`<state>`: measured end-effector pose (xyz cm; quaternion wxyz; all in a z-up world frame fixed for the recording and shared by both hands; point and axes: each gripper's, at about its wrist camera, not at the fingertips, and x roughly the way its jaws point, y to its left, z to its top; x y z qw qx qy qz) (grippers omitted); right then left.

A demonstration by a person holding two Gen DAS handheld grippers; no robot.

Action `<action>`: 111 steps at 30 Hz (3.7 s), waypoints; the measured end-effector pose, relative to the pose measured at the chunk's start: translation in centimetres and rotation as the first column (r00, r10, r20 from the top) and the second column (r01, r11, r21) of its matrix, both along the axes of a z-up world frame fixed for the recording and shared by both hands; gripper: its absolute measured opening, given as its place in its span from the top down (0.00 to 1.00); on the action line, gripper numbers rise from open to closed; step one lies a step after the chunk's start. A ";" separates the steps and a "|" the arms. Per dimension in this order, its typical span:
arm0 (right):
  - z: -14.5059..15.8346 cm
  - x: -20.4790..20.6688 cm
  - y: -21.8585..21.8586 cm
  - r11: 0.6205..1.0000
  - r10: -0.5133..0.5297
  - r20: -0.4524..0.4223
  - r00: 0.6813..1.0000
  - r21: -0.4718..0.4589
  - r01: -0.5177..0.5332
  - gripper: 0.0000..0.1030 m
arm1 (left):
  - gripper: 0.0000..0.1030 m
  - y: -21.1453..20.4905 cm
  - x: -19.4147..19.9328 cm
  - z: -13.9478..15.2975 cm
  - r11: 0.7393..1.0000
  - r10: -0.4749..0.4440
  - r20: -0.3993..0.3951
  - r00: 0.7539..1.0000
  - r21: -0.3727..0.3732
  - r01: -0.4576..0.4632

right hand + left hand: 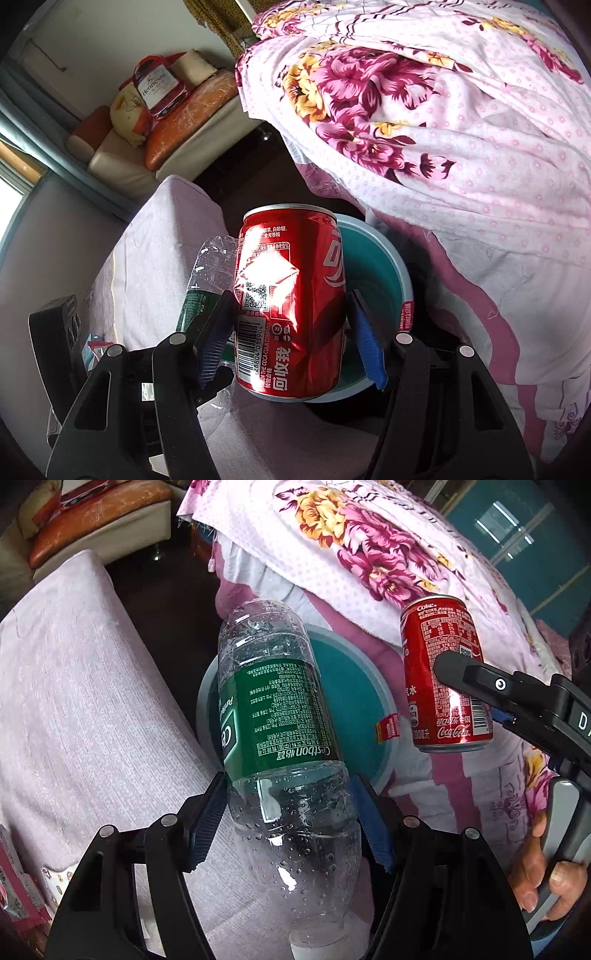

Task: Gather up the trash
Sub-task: 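Carry bottle and can over the wastebasket and open both grippers, then move both tools back over the snack wrappers on the table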

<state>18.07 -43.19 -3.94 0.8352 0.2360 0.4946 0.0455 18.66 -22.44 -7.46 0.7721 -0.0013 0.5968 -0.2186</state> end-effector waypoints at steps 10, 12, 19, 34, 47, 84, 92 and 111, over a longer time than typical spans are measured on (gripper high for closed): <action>-0.8 0.2 -0.8 1.000 -0.020 -0.020 1.000 -0.017 0.019 0.43 | 0.32 -1.1 1.1 -1.6 1.000 -0.004 -0.022 1.000 0.015 0.004; -1.0 0.3 -0.8 1.000 -0.021 -0.025 0.999 -0.016 0.021 0.43 | 0.32 -1.1 1.3 -1.9 1.000 0.000 -0.028 1.000 0.017 0.000; -1.1 0.6 -0.6 1.000 -0.020 -0.031 0.999 -0.020 0.019 0.43 | 0.19 -0.5 1.4 -1.2 1.000 0.027 -0.014 1.000 -0.015 -0.027; -1.2 1.0 0.8 0.999 0.002 -0.050 0.999 -0.039 -0.004 0.42 | 0.15 3.2 0.4 0.3 0.995 0.086 0.012 0.996 -0.044 -0.086; -1.0 0.8 2.8 0.999 0.024 -0.102 0.995 -0.030 -0.027 0.26 | 0.13 6.0 -0.9 1.3 0.991 0.120 0.023 0.992 -0.055 -0.119; 4.3 -1.9 19.0 0.956 0.271 -0.097 0.958 -0.093 -0.280 0.24 | 0.13 21.5 -7.6 8.5 0.953 0.302 0.161 0.940 -0.063 -0.295; 3.6 -2.8 24.7 0.916 0.369 -0.133 0.920 -0.112 -0.384 0.19 | 0.13 28.9 -9.5 9.6 0.919 0.393 0.171 0.903 -0.042 -0.392; 0.6 -6.2 32.2 0.838 0.494 -0.229 0.838 -0.131 -0.530 0.19 | 0.13 39.5 -17.5 5.0 0.839 0.540 0.108 0.834 0.009 -0.544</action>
